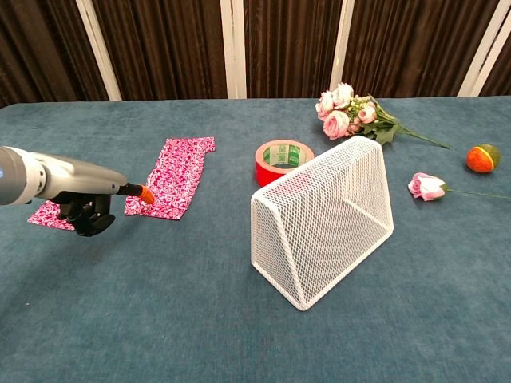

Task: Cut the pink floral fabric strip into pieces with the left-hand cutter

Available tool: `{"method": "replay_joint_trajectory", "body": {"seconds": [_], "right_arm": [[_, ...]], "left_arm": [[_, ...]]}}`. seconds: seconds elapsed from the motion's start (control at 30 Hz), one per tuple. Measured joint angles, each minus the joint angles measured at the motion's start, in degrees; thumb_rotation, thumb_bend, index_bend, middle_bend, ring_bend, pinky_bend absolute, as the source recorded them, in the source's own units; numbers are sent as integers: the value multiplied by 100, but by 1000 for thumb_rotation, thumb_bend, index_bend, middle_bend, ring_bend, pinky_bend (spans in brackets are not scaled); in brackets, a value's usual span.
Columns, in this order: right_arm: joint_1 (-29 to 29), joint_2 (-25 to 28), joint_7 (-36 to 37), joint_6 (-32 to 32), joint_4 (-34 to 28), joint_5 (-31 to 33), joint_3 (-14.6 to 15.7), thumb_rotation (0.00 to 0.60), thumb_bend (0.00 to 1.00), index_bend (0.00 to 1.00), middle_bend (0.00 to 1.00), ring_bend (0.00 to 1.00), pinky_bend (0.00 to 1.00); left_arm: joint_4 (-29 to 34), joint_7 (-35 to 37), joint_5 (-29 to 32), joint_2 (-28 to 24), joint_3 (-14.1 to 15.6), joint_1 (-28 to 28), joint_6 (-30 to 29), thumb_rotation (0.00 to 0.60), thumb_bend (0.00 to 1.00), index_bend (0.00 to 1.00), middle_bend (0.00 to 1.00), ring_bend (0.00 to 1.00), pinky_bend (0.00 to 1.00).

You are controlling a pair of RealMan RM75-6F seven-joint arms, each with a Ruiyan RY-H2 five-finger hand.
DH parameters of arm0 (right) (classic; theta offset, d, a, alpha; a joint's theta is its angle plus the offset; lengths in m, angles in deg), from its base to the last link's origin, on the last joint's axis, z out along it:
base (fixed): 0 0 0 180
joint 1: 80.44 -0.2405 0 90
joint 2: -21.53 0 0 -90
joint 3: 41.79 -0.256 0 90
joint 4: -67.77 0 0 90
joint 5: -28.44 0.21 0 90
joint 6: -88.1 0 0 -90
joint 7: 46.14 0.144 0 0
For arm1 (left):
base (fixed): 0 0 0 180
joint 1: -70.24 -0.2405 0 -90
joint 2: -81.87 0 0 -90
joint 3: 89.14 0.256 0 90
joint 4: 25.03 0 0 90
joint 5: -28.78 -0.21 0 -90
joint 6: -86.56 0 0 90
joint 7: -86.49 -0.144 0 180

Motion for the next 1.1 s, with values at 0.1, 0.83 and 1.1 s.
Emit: {"method": "replay_joint_trajectory", "body": {"seconds": [0.1,0.83,1.1], "right_arm": [[3,6,19,-19,-5,-10,-5,600,292,0,216,451,456],[10,20,62,-58,-18,-55,-8,600,292,0,217,450,456],[10,31,81,-72,-45,-86,-3,600,292,0,216,451,456]], "left_arm": [[-85,-101,199,142,19,123,-45,600,908,0,831,719,668],[192,-147,448,127,310,327,-25,600,911,0,831,723,668],[551,-155,451,-115,619,308,-175,600,911,0,831,723,668]]}}
